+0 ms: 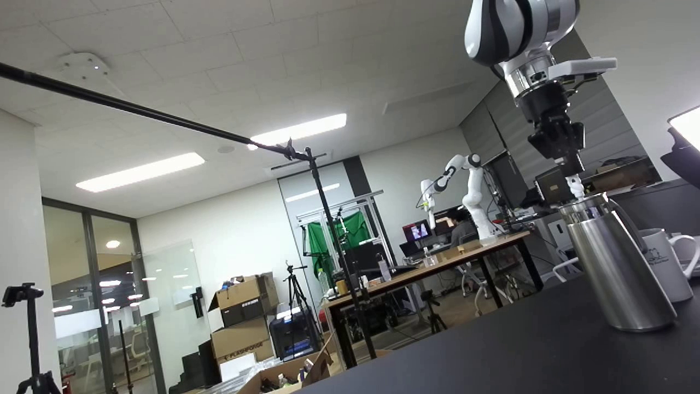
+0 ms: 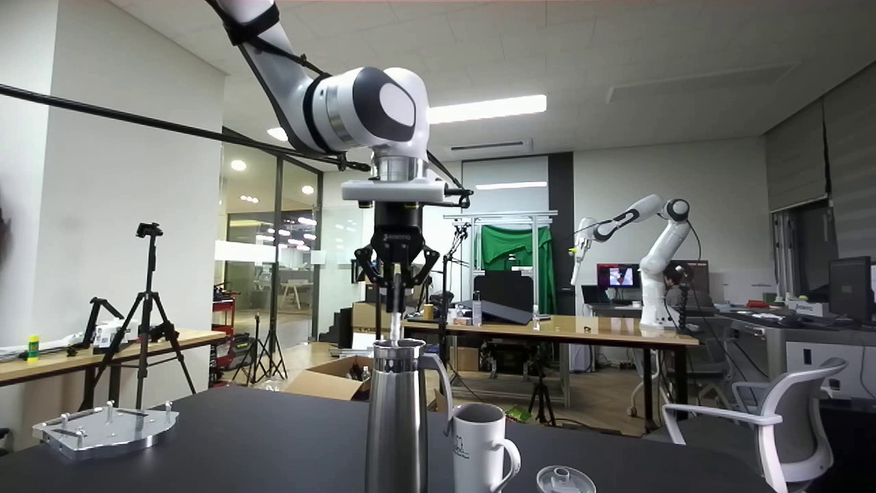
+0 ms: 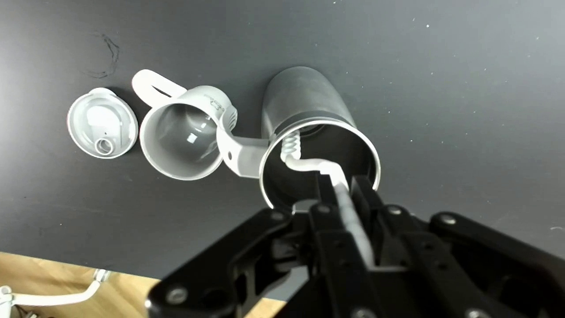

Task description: Use the object to stir the contents in the jug

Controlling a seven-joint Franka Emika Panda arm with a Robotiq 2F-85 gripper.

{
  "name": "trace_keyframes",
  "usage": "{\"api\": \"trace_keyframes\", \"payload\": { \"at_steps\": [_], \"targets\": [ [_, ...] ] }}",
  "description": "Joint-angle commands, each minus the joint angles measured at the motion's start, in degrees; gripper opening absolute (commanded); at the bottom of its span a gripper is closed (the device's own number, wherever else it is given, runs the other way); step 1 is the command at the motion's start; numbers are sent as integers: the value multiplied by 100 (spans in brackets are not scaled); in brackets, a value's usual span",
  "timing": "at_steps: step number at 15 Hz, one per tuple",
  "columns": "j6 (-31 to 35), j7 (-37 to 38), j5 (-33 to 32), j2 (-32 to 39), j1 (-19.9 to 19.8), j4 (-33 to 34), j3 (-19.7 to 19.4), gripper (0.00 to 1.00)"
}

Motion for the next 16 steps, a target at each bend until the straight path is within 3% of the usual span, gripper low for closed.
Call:
{"api": "trace_keyframes", "payload": {
  "at_steps": [1, 10, 16],
  "targets": [
    [-88, -61, 18, -66, -39, 19, 79, 4],
    [-936, 117, -249, -1126, 58, 168, 77, 4],
    [-768, -37, -207, -1258, 73, 55, -14, 4]
  ]
}}
